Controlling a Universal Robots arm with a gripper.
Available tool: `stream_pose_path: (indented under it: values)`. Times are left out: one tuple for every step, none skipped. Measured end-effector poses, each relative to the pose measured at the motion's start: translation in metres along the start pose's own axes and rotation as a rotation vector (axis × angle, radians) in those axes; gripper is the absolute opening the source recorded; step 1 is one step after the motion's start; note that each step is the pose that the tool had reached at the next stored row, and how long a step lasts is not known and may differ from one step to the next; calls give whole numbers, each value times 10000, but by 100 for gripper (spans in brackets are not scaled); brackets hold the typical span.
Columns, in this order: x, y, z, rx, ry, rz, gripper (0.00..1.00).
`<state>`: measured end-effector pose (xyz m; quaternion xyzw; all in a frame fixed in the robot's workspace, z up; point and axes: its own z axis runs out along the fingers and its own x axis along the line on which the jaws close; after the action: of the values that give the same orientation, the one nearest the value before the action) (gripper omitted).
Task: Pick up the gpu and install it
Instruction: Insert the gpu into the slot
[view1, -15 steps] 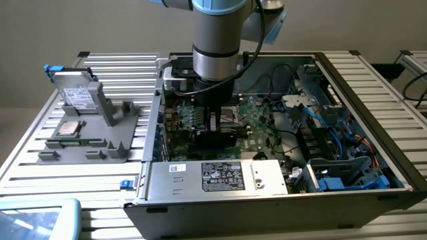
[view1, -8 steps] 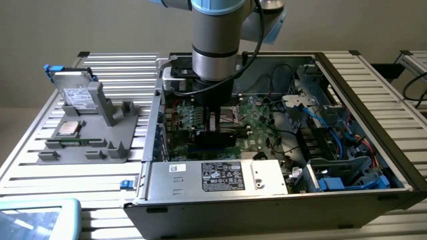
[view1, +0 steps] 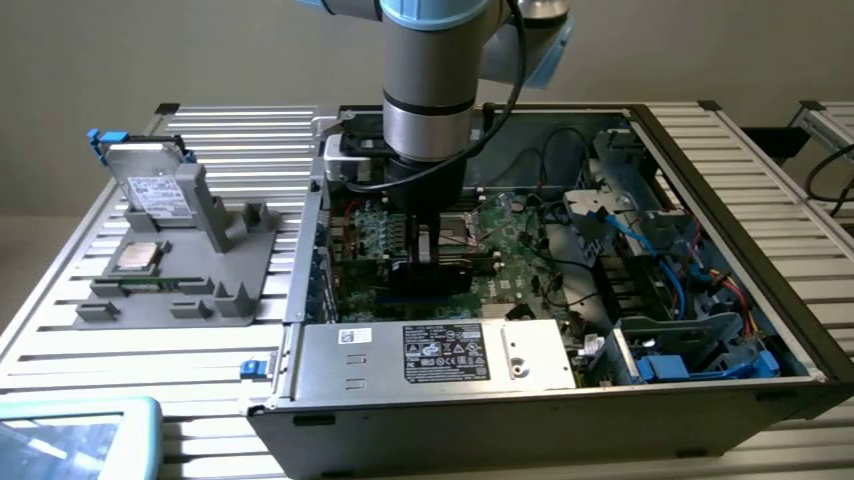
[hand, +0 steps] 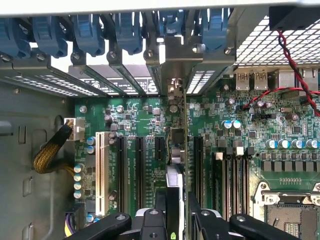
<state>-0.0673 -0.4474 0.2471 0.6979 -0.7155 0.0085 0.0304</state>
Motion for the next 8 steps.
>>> stream_pose_path:
  values:
    - [0,0,0,2,-1,0,27]
    - [0,0,0,3,-3,0,27]
    - [1,0,0,3,-4,-2,27]
    - [1,0,0,4,-5,-7,27]
    - [1,1,0,4,-8,-13,27]
    - [2,1,0,5,-11,-20,27]
    - [2,1,0,6,-14,-31,27]
    - [2,1,0,8,-18,-43,27]
